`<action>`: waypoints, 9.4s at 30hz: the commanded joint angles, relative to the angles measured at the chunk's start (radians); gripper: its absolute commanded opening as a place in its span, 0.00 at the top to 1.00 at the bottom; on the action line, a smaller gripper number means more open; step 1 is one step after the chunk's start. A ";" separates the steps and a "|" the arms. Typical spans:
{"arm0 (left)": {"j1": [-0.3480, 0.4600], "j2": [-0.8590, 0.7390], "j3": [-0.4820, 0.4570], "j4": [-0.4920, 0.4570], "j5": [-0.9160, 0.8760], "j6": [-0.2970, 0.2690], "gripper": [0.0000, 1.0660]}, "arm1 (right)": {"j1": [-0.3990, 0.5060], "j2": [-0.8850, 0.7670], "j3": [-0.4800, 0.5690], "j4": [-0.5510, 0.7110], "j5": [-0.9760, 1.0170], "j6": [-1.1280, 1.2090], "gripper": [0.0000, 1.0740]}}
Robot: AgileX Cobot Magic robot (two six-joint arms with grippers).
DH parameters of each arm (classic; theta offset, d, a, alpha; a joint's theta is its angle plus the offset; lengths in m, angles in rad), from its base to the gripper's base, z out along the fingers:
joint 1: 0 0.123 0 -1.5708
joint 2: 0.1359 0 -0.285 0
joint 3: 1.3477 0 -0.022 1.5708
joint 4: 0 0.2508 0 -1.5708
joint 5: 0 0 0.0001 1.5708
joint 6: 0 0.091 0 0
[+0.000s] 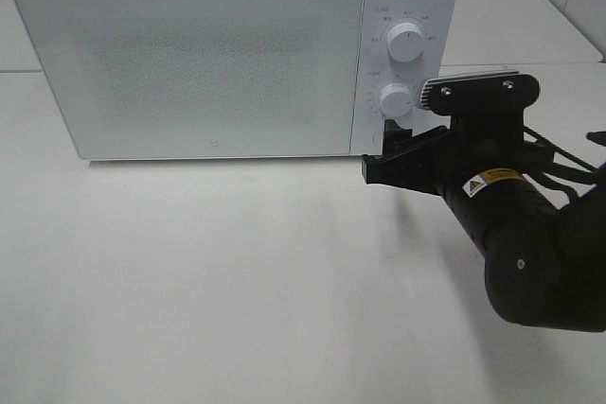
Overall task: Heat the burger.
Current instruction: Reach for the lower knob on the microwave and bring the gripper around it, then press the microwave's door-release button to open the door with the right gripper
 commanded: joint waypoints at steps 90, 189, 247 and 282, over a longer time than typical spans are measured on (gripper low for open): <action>0.002 -0.015 0.000 -0.011 -0.014 -0.004 0.08 | -0.074 0.240 -0.347 0.100 -0.097 -0.057 0.95; 0.002 -0.015 0.000 -0.011 -0.014 -0.004 0.08 | -0.078 0.240 -0.346 -0.206 -0.193 1.716 0.93; 0.002 -0.015 0.000 -0.011 -0.014 -0.004 0.08 | -0.156 -0.199 -0.173 -0.197 0.777 0.334 0.32; 0.002 -0.015 0.000 -0.011 -0.014 -0.004 0.08 | -0.322 -0.973 -0.173 -0.592 2.059 0.097 0.32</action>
